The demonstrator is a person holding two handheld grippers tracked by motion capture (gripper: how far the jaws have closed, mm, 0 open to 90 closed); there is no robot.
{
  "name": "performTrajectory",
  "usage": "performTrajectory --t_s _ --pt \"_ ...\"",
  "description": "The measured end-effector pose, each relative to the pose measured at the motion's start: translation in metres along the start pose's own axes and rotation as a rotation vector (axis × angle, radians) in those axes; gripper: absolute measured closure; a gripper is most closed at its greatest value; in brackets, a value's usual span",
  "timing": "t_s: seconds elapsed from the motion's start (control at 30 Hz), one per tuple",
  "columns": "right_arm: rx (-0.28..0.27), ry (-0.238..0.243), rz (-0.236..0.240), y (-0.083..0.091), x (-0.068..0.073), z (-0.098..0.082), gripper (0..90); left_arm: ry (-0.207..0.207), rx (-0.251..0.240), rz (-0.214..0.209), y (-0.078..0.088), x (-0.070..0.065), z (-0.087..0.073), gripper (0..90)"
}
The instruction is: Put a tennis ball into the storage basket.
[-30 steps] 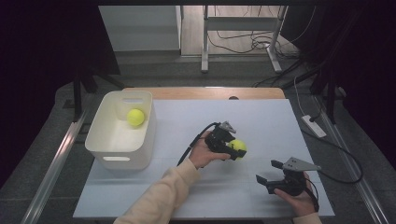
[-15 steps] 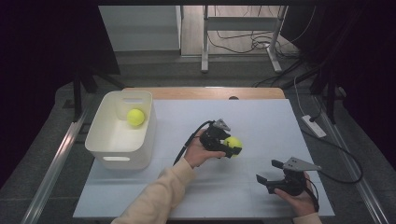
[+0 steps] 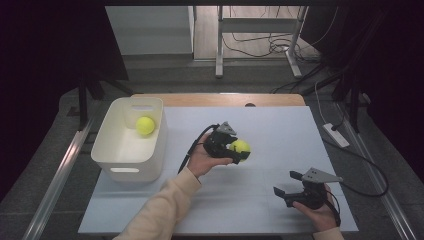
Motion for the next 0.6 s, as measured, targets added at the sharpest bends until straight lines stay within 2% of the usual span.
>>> performTrajectory --t_s 0.23,0.3,0.6 --pt "-0.003 0.001 -0.002 0.000 0.000 0.001 9.1 0.017 -0.022 0.015 0.010 0.005 0.000 28.1" --pt "-0.005 -0.001 -0.001 0.000 -0.001 0.002 9.1 0.023 -0.030 0.008 0.014 0.005 0.000 28.2" --pt "-0.005 0.005 0.009 -0.004 0.000 0.005 9.1 0.018 -0.046 0.038 0.028 0.006 0.003 28.1"
Point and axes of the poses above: each handheld gripper's, and its own axes: y roughly backward along the jaws, z roughly out of its top, x roughly to its left, the point moved 2 cm from there along -y, roughly forward along the jaws, and after that the axes turned 7 degrees about -y, right-handed, at the moved point
